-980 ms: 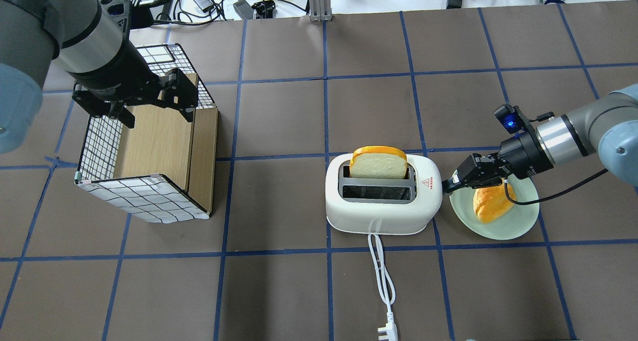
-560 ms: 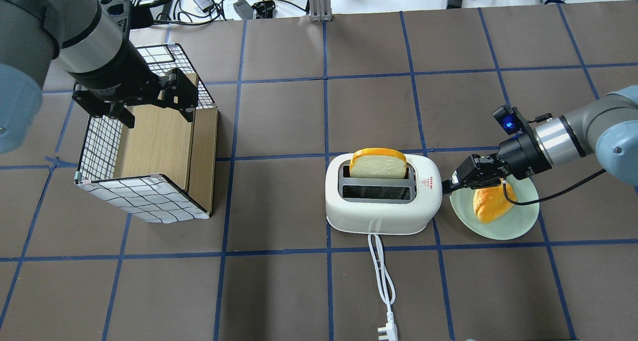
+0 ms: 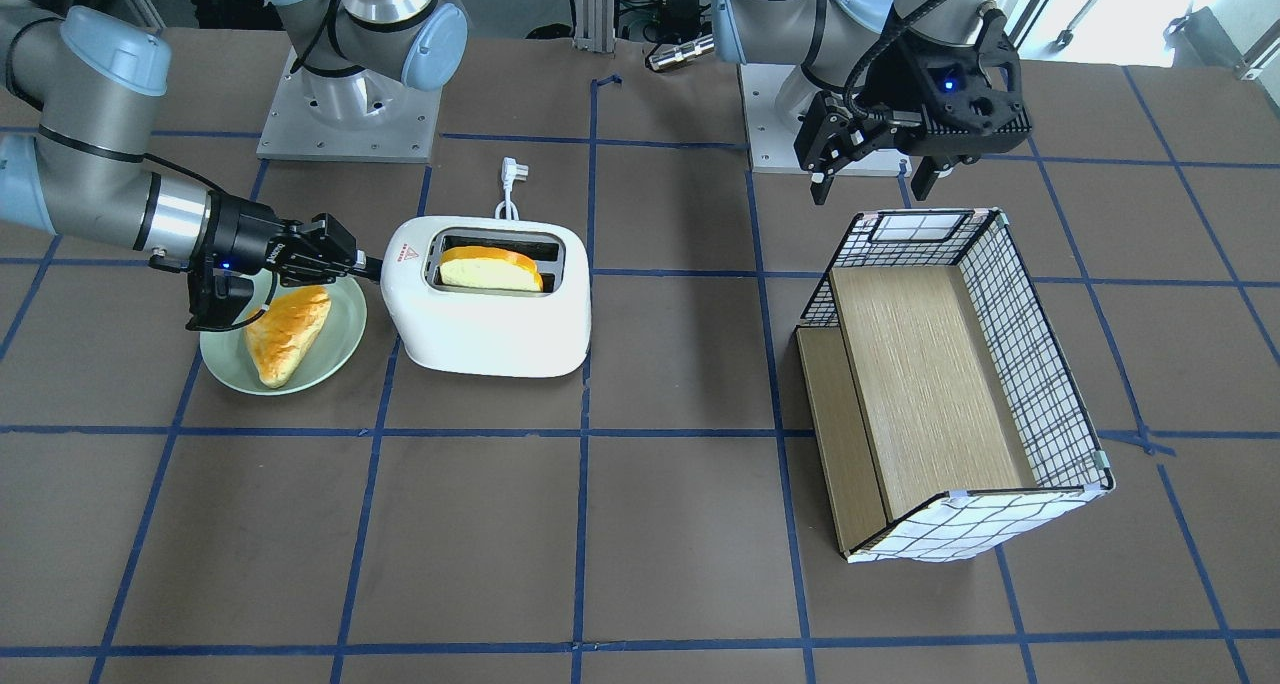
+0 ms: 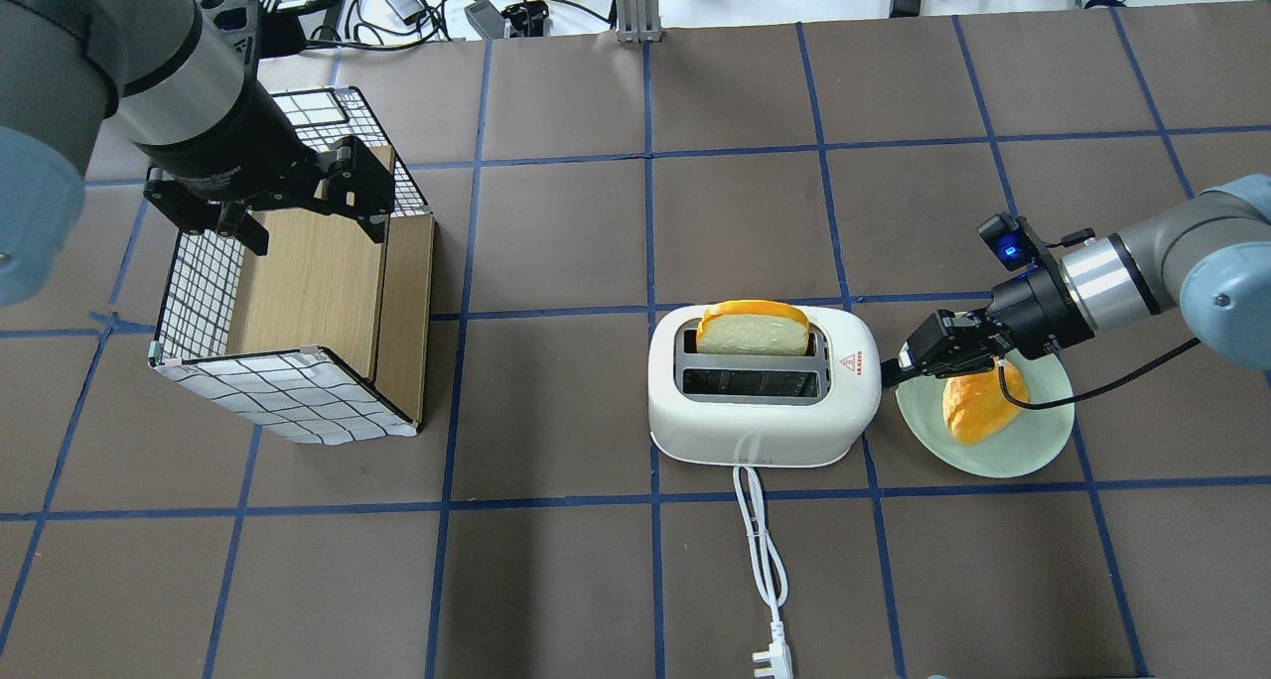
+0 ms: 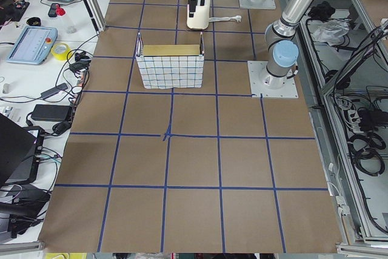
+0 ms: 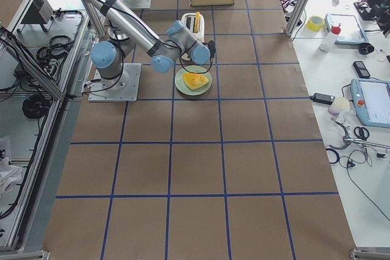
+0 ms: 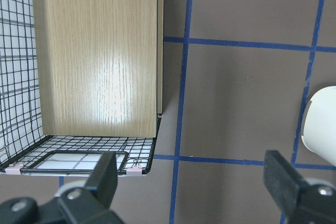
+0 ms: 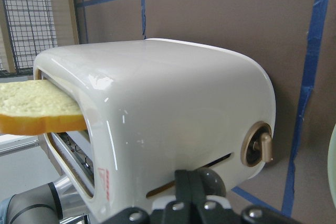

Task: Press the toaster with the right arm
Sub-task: 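Press the toaster lever down with the right gripper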

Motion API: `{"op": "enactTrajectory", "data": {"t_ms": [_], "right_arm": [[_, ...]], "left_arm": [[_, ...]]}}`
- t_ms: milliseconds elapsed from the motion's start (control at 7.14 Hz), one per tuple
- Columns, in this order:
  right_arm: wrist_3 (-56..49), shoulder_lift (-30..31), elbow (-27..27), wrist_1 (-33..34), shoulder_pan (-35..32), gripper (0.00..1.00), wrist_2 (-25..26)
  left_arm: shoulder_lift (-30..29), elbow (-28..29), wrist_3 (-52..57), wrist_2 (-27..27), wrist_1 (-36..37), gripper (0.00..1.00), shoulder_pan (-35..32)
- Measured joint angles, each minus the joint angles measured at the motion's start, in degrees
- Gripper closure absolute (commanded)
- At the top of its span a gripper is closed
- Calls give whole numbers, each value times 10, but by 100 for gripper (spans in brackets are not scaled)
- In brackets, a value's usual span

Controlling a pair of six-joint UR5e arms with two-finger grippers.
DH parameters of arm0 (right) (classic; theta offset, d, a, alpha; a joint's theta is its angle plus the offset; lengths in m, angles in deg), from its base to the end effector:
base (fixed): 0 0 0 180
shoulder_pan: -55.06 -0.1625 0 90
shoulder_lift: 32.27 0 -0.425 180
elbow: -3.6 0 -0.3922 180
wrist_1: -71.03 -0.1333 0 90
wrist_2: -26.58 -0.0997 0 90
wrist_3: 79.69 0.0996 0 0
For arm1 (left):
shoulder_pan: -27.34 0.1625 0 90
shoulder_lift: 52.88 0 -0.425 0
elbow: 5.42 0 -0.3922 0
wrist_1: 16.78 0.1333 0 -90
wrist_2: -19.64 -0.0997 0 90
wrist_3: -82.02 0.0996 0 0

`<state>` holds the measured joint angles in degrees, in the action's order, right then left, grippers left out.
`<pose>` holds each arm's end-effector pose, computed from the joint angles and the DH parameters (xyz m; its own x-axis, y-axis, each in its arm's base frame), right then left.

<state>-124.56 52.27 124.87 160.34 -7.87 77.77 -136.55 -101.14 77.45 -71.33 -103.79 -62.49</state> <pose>-0.0017 -0.4335 0.2288 -0.6239 -0.0073 -0.7815 -0.1111 0.9906 0.0795 -0.1303 -0.4515 0.4960 -0.9964 -0.0835 -0.0118 -0.0826 0.9945 -0.0639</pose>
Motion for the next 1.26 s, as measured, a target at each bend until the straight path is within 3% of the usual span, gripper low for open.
{"op": "enactTrajectory", "data": {"t_ms": [1260], "right_arm": [[8, -7, 22, 43, 0, 100, 8]], "left_arm": [[0, 0, 0, 0, 0, 0, 0]]}}
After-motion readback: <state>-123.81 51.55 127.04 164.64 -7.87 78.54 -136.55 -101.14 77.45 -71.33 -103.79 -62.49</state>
